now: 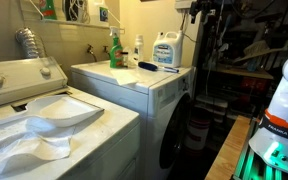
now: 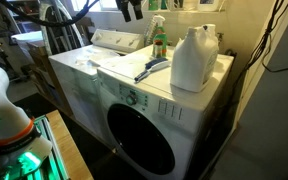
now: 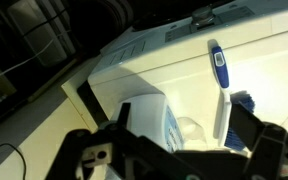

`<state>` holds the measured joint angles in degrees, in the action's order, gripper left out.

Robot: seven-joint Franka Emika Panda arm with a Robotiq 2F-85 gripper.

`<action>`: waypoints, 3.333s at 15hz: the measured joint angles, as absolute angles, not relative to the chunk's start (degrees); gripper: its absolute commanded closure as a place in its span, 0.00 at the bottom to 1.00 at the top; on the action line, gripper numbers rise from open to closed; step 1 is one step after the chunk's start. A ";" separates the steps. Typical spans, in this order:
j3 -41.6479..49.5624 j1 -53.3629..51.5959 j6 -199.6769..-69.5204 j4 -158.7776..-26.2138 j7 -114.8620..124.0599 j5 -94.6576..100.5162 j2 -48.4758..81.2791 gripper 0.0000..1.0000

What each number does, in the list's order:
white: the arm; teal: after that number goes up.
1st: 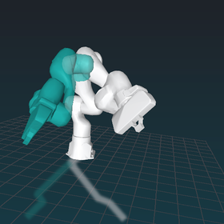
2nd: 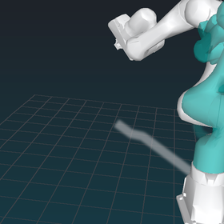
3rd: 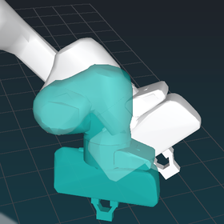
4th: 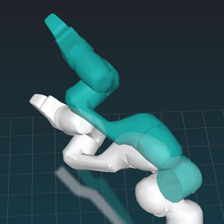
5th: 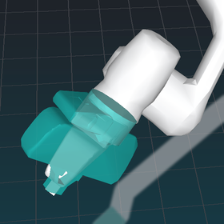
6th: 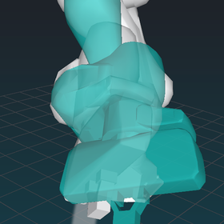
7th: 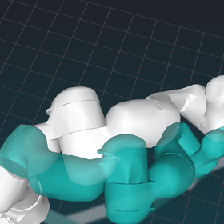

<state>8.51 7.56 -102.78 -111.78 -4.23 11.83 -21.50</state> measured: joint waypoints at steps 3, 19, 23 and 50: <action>9.67 8.61 -104.02 -110.16 -2.90 11.72 -19.33 0.00; 13.63 11.57 -118.97 -101.83 1.02 3.18 -6.87 0.00; 13.79 11.99 -122.23 -100.66 2.24 2.26 -4.07 0.00; 13.75 12.58 -131.41 -98.11 6.79 2.45 1.17 0.77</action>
<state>13.75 12.58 -131.41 -98.11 6.79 2.45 1.17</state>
